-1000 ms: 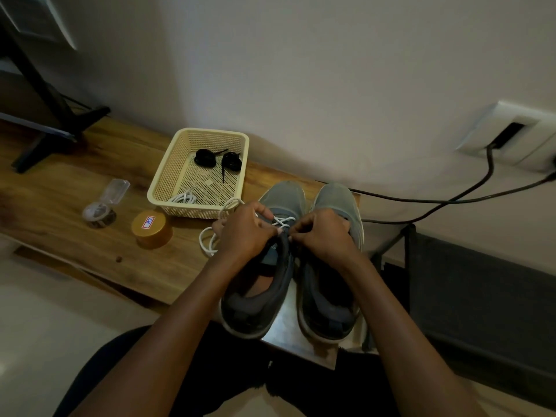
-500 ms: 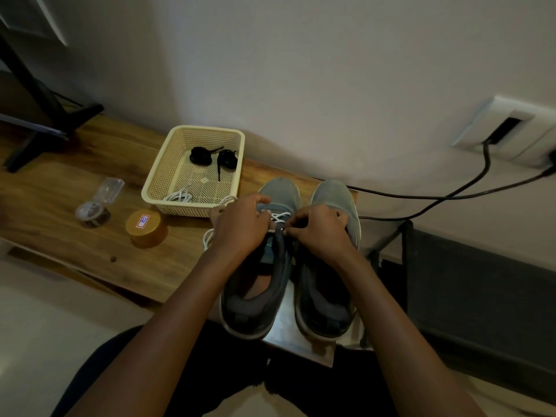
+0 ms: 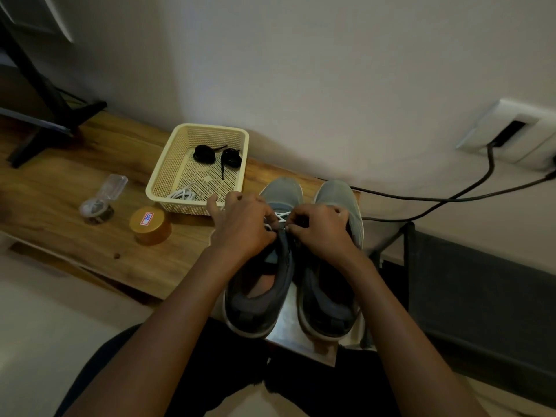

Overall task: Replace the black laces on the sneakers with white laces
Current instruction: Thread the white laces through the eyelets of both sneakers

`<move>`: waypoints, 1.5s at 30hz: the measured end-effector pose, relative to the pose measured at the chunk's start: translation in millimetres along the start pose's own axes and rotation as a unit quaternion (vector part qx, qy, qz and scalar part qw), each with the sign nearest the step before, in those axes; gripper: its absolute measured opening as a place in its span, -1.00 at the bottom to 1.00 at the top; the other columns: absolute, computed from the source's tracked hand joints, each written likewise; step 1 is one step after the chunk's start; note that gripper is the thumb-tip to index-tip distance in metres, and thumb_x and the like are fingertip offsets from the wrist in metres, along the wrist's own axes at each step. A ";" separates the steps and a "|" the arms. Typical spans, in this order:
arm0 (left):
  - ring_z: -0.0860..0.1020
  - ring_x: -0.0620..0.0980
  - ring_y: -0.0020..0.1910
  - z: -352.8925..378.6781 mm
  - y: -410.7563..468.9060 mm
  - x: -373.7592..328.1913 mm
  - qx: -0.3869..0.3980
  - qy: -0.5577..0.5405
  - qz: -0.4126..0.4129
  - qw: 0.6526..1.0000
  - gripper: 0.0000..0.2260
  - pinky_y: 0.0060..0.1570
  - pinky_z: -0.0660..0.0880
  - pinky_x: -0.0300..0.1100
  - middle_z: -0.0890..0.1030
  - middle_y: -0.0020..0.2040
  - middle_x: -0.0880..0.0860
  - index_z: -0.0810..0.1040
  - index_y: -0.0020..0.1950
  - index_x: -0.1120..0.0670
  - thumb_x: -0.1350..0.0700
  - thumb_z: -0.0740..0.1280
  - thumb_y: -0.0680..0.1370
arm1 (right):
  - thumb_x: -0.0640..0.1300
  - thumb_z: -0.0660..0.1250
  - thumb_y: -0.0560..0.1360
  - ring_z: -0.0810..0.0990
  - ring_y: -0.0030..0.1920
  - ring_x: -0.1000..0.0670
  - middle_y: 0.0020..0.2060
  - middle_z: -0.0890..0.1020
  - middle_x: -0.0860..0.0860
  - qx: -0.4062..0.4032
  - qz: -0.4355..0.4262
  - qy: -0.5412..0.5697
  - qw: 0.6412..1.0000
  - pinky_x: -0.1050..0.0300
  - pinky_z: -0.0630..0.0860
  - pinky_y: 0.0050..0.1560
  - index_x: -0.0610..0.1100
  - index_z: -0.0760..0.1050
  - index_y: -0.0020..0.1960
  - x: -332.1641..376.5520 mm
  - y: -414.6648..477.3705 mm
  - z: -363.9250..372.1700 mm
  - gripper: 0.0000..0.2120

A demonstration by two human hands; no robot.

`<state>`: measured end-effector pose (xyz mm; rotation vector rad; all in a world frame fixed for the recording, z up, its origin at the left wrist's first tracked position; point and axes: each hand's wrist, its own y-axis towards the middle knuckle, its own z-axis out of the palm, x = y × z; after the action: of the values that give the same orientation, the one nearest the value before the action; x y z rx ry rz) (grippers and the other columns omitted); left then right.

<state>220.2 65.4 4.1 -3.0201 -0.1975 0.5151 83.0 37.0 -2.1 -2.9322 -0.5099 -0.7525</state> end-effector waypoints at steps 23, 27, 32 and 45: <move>0.23 -0.03 0.34 13.0 1.5 -4.9 -0.057 -0.063 -0.019 0.996 -0.93 0.19 0.10 -0.02 0.49 0.26 -0.17 0.65 -0.13 -0.06 0.07 0.37 0.50 | -0.15 0.34 0.48 0.54 0.04 0.00 -0.11 0.66 0.04 -0.006 -0.008 0.010 1.000 -0.03 0.14 0.28 -0.09 0.64 -0.10 -4.2 1.3 -1.3 -0.89; 0.19 -0.02 0.38 8.8 1.3 -5.6 -0.054 -0.029 -0.014 0.998 -0.92 0.24 0.09 0.01 0.44 0.32 -0.16 0.66 -0.07 -0.10 0.01 0.38 0.49 | -0.13 0.31 0.50 0.51 0.02 0.01 -0.10 0.65 0.04 -0.013 -0.022 -0.008 1.000 0.01 0.12 0.25 -0.07 0.61 -0.09 -4.0 0.7 -2.0 -0.90; 0.18 0.02 0.39 5.5 0.7 -4.1 -0.045 0.002 -0.015 0.999 -0.88 0.28 0.09 0.06 0.39 0.37 -0.12 0.64 -0.02 -0.15 -0.07 0.37 0.48 | -0.13 0.24 0.52 0.46 -0.03 0.02 -0.22 0.52 0.10 0.007 -0.032 -0.022 0.999 -0.02 0.11 0.27 -0.03 0.46 -0.18 -5.5 2.3 1.8 -0.89; 0.19 0.00 0.39 6.4 1.3 -4.8 -0.032 -0.043 -0.017 0.998 -0.92 0.29 0.07 0.04 0.41 0.35 -0.13 0.64 -0.04 -0.13 -0.01 0.38 0.50 | -0.11 0.34 0.48 0.53 0.00 0.04 -0.19 0.57 0.13 0.032 -0.008 0.037 0.999 -0.05 0.17 0.30 -0.03 0.56 -0.14 -9.7 3.1 -9.9 -0.95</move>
<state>213.7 63.7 -0.5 -3.0530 -0.2757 0.6479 71.5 29.7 1.9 -2.8324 -0.5413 -0.8279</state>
